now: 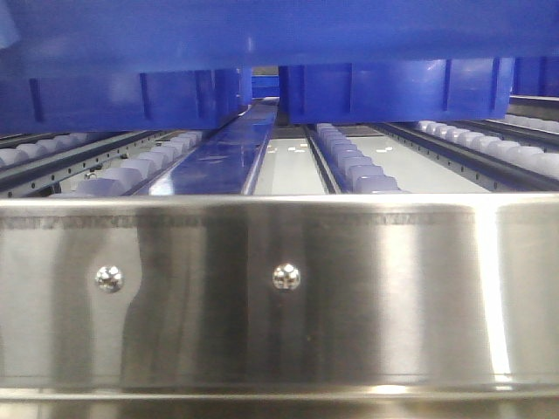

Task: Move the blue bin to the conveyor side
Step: 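Pull the blue bin off the roller shelf toward the robot with both grippers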

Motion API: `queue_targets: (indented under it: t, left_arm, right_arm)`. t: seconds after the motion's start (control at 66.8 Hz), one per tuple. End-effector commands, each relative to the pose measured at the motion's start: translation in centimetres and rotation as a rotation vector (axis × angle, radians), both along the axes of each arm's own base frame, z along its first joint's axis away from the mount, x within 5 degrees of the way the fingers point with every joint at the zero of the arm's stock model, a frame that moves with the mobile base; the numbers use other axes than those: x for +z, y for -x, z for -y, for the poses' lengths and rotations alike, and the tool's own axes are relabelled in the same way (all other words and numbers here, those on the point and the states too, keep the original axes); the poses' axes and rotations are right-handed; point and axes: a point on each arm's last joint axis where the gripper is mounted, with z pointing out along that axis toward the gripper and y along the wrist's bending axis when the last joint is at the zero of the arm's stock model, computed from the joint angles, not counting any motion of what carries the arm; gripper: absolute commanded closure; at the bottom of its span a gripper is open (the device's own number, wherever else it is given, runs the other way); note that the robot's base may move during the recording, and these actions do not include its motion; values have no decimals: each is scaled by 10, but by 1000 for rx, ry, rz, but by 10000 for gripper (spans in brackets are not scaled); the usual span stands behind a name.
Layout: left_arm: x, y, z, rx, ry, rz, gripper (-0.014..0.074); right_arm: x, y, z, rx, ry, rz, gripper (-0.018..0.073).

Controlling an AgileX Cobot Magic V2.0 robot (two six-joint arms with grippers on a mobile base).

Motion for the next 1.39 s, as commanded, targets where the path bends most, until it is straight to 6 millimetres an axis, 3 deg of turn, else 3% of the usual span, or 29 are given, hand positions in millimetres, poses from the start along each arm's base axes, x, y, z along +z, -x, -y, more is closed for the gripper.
queue_targets:
  t: [0.0,1.378]
  left_arm:
    - [18,6,2,-44,24,158,613]
    - [18,6,2,-44,24,158,613]
  right_arm:
    - [21,5,1,13,-28,193,637]
    - [21,5,1,13,-28,193,637]
